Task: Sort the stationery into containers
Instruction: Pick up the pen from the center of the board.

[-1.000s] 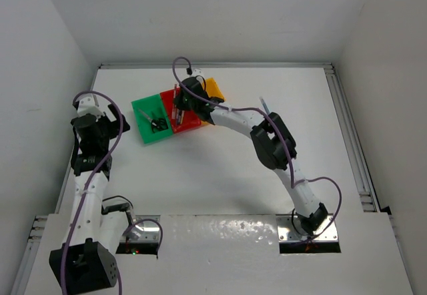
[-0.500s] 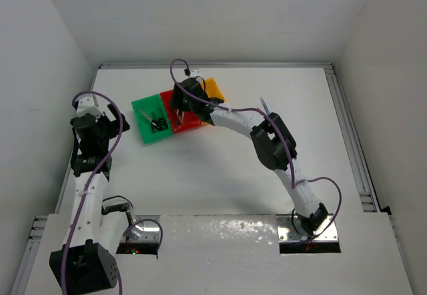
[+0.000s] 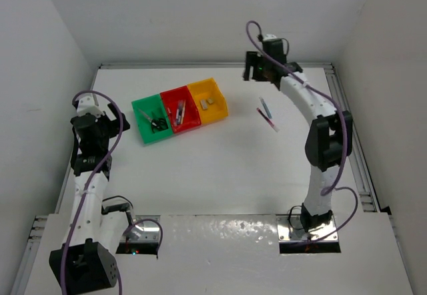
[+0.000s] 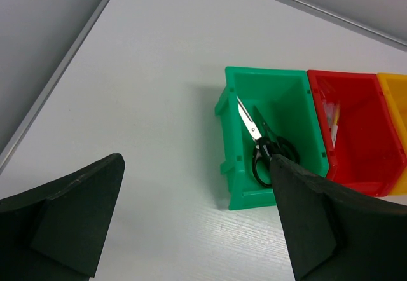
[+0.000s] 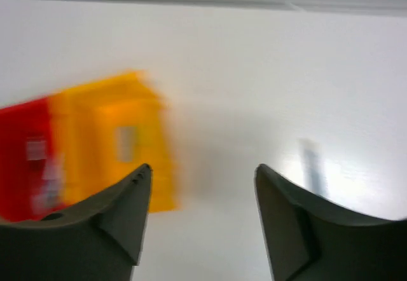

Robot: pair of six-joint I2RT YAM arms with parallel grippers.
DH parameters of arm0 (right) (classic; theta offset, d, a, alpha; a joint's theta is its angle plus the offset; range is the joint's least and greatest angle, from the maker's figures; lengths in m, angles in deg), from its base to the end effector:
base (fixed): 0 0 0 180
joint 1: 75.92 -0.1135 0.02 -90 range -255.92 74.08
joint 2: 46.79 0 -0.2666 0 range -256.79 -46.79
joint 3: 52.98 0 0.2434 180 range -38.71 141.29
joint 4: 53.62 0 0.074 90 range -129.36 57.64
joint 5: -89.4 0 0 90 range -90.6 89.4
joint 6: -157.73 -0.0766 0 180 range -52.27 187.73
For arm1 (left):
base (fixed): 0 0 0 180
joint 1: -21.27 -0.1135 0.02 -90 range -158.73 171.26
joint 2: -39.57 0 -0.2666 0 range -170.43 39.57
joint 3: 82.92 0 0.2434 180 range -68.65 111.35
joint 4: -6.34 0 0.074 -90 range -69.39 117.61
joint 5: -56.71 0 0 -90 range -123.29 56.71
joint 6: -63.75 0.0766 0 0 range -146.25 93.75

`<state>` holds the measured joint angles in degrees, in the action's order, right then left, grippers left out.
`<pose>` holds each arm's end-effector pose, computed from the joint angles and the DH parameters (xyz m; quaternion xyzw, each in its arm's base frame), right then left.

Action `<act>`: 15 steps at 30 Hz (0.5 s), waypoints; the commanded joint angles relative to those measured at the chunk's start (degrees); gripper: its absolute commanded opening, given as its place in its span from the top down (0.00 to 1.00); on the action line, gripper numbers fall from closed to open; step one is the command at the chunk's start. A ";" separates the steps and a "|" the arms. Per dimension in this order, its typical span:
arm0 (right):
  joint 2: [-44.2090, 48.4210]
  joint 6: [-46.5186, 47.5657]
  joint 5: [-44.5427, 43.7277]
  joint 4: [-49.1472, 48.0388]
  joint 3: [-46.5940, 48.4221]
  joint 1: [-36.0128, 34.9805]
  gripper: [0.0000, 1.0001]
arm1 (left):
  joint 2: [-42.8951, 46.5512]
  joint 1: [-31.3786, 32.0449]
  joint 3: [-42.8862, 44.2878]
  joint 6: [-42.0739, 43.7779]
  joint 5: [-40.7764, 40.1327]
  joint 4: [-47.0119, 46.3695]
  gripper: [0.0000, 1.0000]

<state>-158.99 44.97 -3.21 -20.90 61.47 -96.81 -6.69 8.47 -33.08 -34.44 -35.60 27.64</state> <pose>0.4625 0.1728 0.2936 0.0255 0.8675 0.1662 0.4681 0.2158 0.0522 0.2755 -0.1588 0.7917 0.0400 0.5885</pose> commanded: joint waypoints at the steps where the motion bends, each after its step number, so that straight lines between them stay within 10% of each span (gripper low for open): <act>1: -4.34 9.82 -0.81 19.34 -2.34 7.50 0.30 | -0.41 0.23 1.34 0.19 0.99 -2.63 0.04; 9: -6.36 18.98 4.45 17.31 -7.90 13.67 0.26 | -1.81 0.23 2.92 -0.08 3.43 -2.63 0.04; 15: -11.10 19.86 6.04 21.78 -7.28 13.85 0.45 | -1.99 -0.12 2.75 -0.08 3.54 -2.81 0.05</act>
<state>-168.08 62.78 1.01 -2.03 52.62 -83.17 -8.59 8.47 -32.58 -34.44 -33.06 27.55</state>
